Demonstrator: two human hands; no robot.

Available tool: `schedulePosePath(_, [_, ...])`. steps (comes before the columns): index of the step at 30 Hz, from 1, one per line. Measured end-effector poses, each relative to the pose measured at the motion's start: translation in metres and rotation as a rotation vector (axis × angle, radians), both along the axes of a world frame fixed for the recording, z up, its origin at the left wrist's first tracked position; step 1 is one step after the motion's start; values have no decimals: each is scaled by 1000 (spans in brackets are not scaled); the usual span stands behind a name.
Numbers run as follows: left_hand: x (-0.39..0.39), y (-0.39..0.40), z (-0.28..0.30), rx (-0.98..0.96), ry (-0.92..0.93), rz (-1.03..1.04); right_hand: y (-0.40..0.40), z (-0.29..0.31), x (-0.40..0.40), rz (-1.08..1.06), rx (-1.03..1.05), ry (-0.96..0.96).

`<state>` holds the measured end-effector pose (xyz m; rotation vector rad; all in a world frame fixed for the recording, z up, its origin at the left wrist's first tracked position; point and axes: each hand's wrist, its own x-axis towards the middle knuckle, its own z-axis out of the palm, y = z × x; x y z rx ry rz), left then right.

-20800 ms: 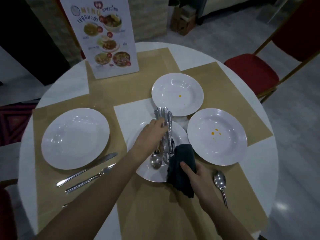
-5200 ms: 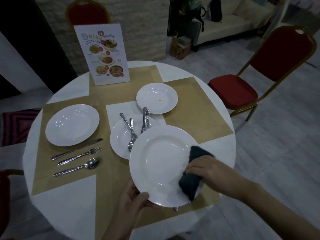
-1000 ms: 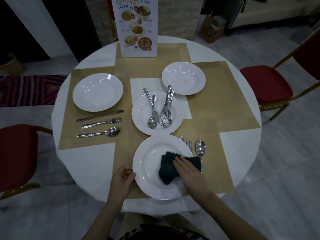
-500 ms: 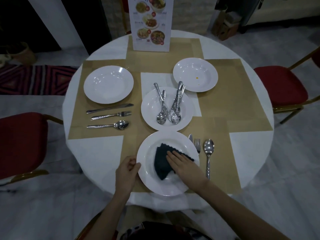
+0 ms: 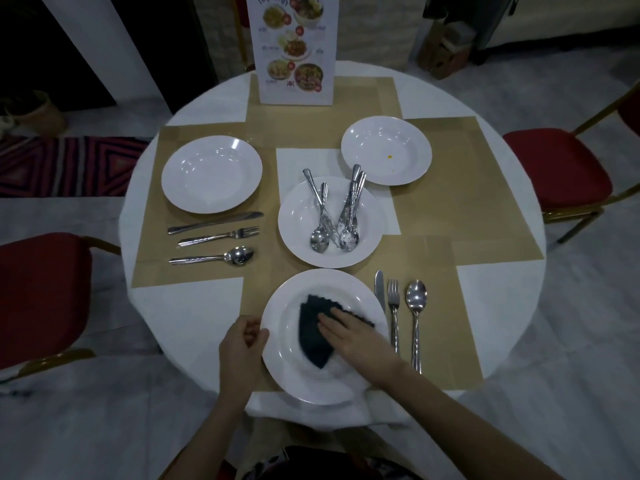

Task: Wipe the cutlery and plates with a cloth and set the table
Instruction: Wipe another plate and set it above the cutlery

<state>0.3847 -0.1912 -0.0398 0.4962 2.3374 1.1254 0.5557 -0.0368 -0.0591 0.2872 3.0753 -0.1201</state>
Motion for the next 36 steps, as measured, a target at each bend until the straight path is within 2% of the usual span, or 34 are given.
schedulePosePath(4, [7,3,-1,5,-42,-9,39,9,28,-103,107,42])
schedulePosePath(7, [14,7,-4,28,-65,10,22,2,13,-161,79,116])
schedulePosePath(13, [13,9,-2,23,-12,45,-47,4,-38,-21,-71,7])
schedulePosePath(18, [3,1,-4,13,-15,63,-14,-1,-1,174,-14,-69])
schedulePosePath(21, [6,3,-3,8,-23,44,20,12,29,90,40,-55])
schedulePosePath(24, [18,10,1,12,4,-29,31,17,32,-120,28,-48])
schedulePosePath(27, [25,11,3,20,107,-122,8,11,12,-175,-59,3])
schedulePosePath(31, [23,5,-16,-27,544,-471,-31,8,-11,-54,-94,-79])
schedulePosePath(33, [20,-2,-24,-76,592,-594,-31,5,-10,-73,-74,-95])
schedulePosePath(36, [16,-12,-32,-91,547,-610,-8,1,12,-131,-18,-93])
